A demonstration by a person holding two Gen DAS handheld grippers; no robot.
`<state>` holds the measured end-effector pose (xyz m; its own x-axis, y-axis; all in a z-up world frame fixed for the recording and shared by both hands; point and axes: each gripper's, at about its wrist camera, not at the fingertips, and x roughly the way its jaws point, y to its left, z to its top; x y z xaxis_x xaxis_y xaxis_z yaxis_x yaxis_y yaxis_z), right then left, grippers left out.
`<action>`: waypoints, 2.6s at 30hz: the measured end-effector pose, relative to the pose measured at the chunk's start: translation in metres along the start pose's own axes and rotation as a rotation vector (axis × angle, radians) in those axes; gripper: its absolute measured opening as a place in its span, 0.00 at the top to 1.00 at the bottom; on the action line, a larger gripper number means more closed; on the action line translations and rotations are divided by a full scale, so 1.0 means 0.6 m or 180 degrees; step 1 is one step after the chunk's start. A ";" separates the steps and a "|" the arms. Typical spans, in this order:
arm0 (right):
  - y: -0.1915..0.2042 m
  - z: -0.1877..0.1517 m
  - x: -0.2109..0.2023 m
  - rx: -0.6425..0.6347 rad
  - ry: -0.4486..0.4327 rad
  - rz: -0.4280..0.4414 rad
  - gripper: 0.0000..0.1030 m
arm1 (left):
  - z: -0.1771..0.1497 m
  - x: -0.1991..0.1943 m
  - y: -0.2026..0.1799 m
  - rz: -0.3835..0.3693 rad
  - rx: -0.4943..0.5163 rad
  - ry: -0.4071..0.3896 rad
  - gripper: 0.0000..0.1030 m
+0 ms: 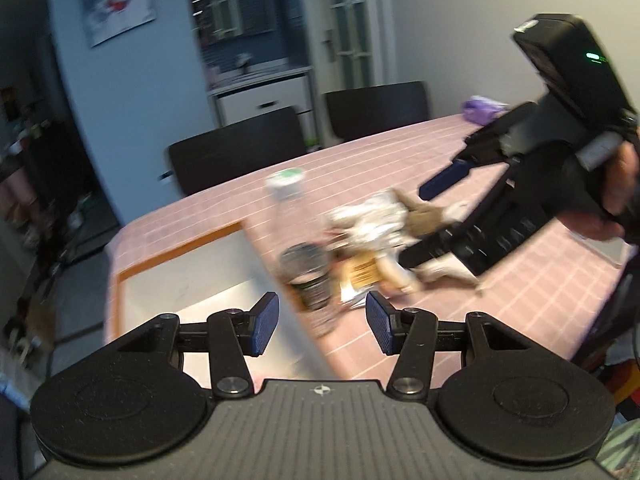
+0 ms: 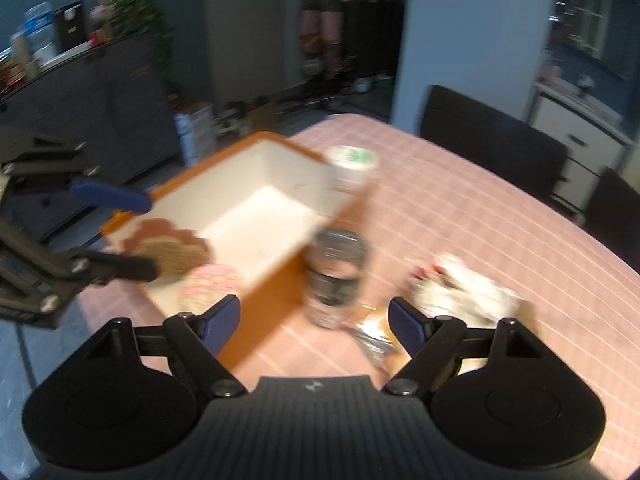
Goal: Organize soft objects
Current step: 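Grasp the brown plush toy with the right gripper while the left grasps white tissue, then carry plush toy and tissue into the orange box and open both grippers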
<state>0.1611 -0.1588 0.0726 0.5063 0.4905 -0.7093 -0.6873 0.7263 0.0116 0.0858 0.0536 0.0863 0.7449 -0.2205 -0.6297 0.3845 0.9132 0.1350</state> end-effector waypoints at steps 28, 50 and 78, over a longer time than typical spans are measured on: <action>-0.259 -0.125 0.158 0.0205 0.0221 -0.0656 0.18 | 0.101 0.353 -0.156 0.0097 0.0837 0.0089 0.20; -0.344 -0.147 0.201 0.0826 0.0305 -0.0177 0.63 | 0.145 0.512 -0.150 0.0136 0.1097 0.0920 0.29; -0.285 -0.080 0.068 0.0858 -0.0138 -0.0589 0.82 | 0.214 0.332 -0.144 0.0376 0.0750 -0.0079 0.92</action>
<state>0.2741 -0.2859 0.0078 0.6354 0.3541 -0.6862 -0.4219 0.9035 0.0756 0.2707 -0.1133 0.0473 0.8041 -0.1280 -0.5805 0.4083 0.8287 0.3829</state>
